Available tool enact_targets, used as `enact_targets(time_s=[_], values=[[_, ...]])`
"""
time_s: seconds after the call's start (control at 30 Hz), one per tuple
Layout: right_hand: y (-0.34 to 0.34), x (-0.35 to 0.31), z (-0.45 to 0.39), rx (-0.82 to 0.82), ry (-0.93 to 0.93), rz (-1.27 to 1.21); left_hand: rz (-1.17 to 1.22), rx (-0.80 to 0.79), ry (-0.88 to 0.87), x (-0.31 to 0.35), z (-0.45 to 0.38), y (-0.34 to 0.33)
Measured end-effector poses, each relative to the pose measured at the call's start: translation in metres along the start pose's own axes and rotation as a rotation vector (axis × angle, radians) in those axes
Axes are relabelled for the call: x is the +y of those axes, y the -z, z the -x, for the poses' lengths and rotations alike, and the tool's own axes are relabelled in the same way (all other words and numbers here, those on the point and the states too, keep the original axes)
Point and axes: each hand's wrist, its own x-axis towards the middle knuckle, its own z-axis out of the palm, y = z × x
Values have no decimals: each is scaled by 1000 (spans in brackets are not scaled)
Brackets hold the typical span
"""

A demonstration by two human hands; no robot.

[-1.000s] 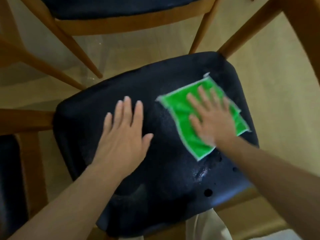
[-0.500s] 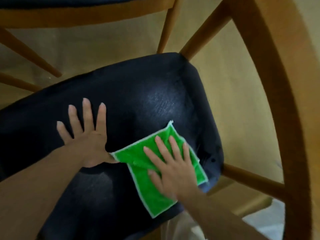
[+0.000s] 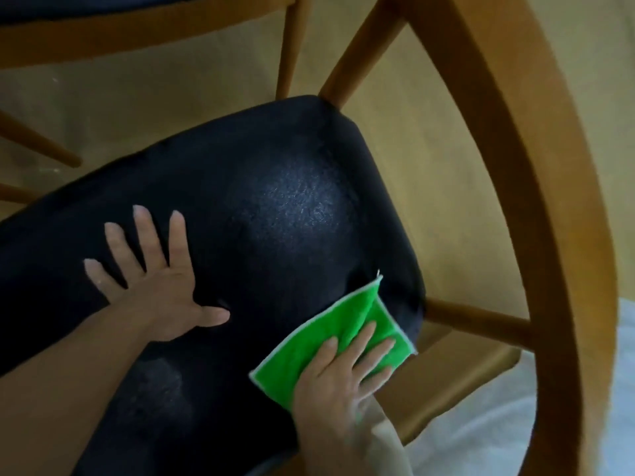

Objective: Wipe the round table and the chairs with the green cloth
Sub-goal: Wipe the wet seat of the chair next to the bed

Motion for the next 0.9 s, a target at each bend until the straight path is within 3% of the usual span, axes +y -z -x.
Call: enact_targets(time_s=[0.1, 0.23, 0.43, 0.5, 0.57, 0.67, 0.73, 0.83, 0.9], values=[[-11, 0, 11, -60, -75, -12, -6, 14, -25, -3, -2, -2], [11, 17, -25, -25, 208, 162, 6, 65, -63, -4, -2, -4], [60, -19, -137, 84, 612, 61, 51, 168, -124, -8, -3, -11], [66, -13, -149, 68, 612, -72, 50, 217, -147, -11, -5, -16], [58, -1, -136, 158, 549, -127, 58, 256, -156, -12, -4, -17], [34, 13, -90, 241, 347, -76, 76, 343, -202, -17, -2, -18], [15, 10, -57, 186, 221, 3, 111, 463, -214, -28, 0, -21], [0, -12, -39, 82, 208, 137, 143, 597, -98, -60, 1, -26], [6, -41, -58, 83, 284, 155, 156, 590, 40, -86, 1, -26]])
